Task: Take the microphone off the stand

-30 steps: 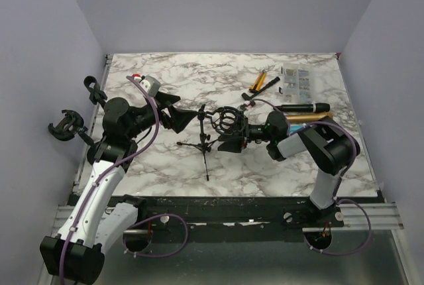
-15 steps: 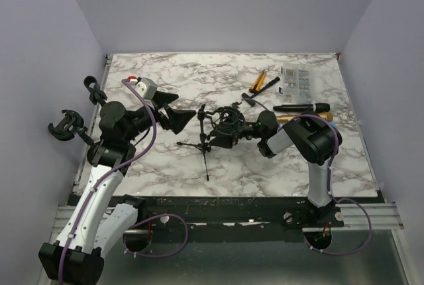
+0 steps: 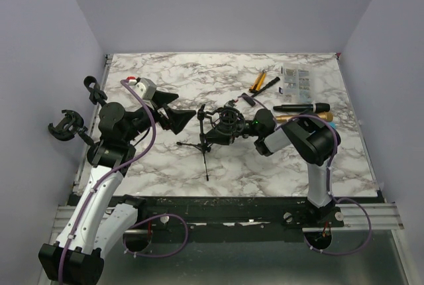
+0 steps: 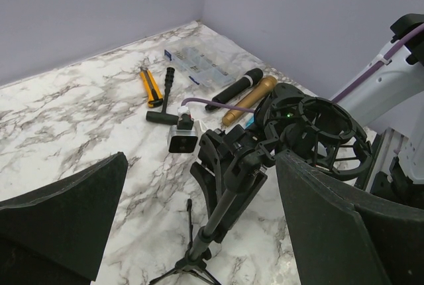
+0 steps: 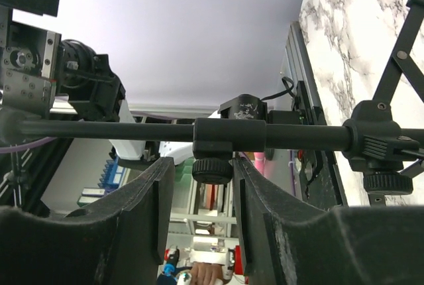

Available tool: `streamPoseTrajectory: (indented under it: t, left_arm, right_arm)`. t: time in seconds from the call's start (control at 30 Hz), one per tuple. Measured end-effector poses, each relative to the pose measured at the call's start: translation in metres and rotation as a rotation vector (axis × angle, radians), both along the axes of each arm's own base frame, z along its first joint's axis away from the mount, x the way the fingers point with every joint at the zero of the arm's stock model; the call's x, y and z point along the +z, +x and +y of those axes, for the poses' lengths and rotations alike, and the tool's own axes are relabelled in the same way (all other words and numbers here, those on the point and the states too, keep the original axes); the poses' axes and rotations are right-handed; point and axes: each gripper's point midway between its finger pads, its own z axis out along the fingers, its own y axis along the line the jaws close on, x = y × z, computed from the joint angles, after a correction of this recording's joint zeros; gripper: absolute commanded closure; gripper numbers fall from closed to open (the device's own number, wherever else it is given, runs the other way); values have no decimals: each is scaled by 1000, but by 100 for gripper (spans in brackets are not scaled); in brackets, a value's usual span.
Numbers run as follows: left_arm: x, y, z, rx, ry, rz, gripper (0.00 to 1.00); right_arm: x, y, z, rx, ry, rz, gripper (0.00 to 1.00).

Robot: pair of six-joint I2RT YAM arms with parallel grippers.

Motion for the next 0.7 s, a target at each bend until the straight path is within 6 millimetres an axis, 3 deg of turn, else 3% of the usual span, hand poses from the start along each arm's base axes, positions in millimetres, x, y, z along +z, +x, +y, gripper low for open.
streamPoseTrajectory:
  t: [0.13,0.33,0.7]
  left_arm:
    - [0,0,0,0,0,0,2]
    - [-1,0,0,0,0,3,2]
    - [-2,0,0,-1,-5,8,2]
  right_arm:
    - [-6,0,1,-3,-17,3,67]
    - [-11,2,3,-8,-43,-35,99]
    - [-7,34,16,-135,-281,-419,100]
